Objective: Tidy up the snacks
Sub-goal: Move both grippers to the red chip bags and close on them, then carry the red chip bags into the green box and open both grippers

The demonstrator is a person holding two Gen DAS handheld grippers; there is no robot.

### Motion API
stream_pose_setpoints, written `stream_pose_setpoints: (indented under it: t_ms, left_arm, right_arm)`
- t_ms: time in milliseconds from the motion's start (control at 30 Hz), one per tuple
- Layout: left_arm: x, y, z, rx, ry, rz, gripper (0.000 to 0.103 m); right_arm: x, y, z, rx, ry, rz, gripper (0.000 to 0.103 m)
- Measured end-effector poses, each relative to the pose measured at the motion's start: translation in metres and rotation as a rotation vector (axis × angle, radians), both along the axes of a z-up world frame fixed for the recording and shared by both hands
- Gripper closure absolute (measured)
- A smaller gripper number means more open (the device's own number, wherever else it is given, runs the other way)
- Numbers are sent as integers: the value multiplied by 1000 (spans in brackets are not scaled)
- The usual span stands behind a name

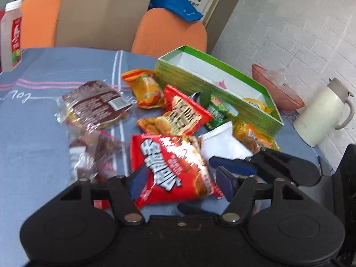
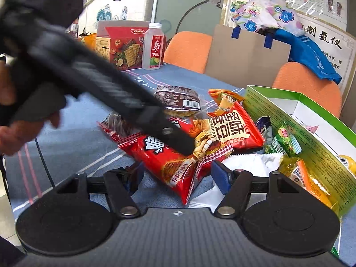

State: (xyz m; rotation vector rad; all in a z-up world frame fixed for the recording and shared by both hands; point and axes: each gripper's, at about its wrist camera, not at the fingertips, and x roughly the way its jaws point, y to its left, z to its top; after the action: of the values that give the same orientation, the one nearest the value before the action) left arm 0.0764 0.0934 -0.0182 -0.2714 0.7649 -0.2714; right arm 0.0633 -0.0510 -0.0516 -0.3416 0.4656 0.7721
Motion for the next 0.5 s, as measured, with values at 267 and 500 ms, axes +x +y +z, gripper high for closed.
stream_pose_setpoints:
  t_ms: [267,500]
  left_arm:
    - [12,4,-7,-57,0,42,7]
    - [11,1,-12,-6,-30,82,12]
  right_arm:
    - [-2,0,-4,21,45,-11,3]
    - [5,4,-6,7,42,-60,20]
